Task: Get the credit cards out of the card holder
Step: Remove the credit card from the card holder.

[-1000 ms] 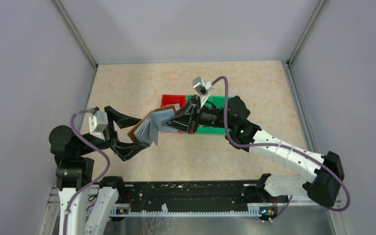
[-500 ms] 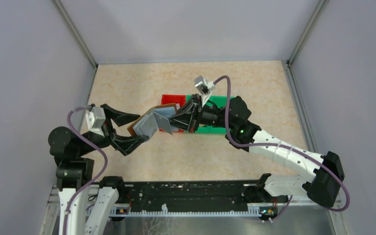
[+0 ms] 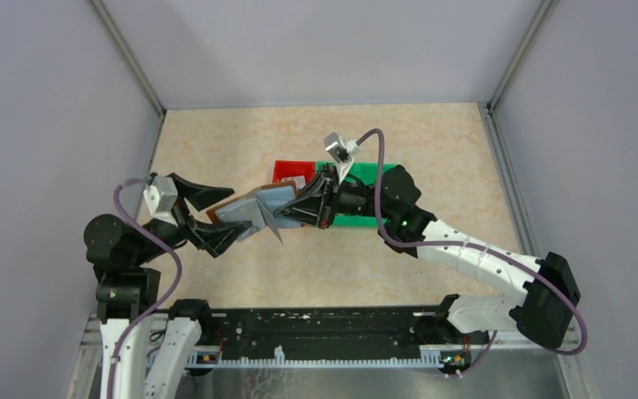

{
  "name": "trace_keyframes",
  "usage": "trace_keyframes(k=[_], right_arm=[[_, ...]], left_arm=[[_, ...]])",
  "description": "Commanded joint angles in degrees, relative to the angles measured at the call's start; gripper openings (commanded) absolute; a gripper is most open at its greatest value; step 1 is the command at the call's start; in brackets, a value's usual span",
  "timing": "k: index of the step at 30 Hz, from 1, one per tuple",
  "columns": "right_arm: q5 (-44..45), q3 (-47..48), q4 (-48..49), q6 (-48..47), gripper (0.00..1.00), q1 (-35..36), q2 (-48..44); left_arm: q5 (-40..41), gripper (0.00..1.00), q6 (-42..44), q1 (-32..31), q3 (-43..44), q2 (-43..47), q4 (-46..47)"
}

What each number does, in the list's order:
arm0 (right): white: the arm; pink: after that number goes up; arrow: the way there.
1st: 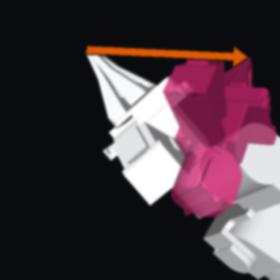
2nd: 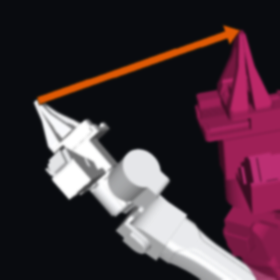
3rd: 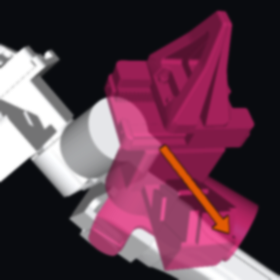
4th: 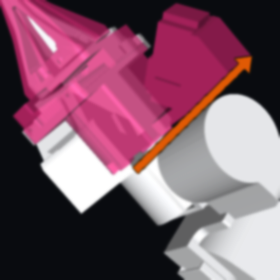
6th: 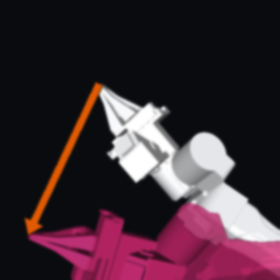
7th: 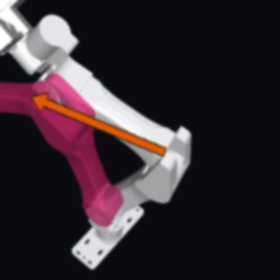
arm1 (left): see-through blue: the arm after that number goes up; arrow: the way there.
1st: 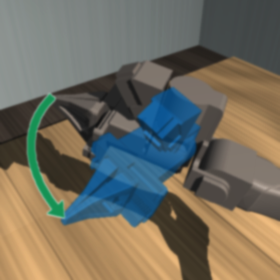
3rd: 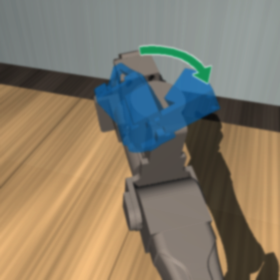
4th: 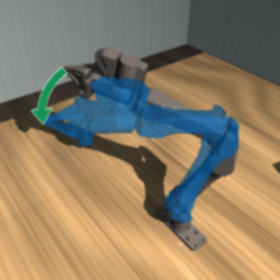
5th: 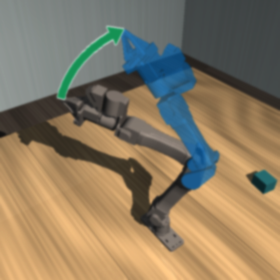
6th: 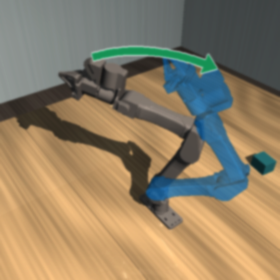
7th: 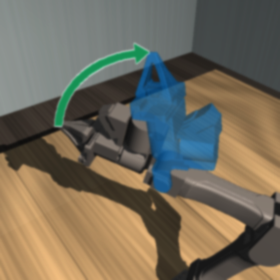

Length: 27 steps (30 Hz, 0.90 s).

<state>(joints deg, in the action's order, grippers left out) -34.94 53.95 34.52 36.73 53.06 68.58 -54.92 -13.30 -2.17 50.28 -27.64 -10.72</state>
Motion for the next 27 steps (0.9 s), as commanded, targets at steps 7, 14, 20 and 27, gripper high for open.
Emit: trace_keyframes(k=[7, 14, 20, 27], right_arm=[[-7.28, 2.28, 1.93, 2.17, 0.0, 0.21, 1.83], [-9.11, 5.32, -5.29, -0.86, 0.0, 0.81, 2.44], [-9.53, 9.8, -16.11, -6.7, 0.0, 0.79, 2.53], [-11.25, 14.09, -26.03, -12.04, 0.0, 1.39, 4.2]], left_arm=[[-2.66, 0.99, 14.28, -0.11, 2.83, 0.05, -1.3], [-3.82, 0.99, 23.35, -0.11, 4.28, -0.31, -6.07], [-10.79, 0.99, 31.41, -0.11, 5.92, -0.82, -13.69], [-15.48, 0.99, 32.5, -0.11, 5.88, -1.1, -18.28]])
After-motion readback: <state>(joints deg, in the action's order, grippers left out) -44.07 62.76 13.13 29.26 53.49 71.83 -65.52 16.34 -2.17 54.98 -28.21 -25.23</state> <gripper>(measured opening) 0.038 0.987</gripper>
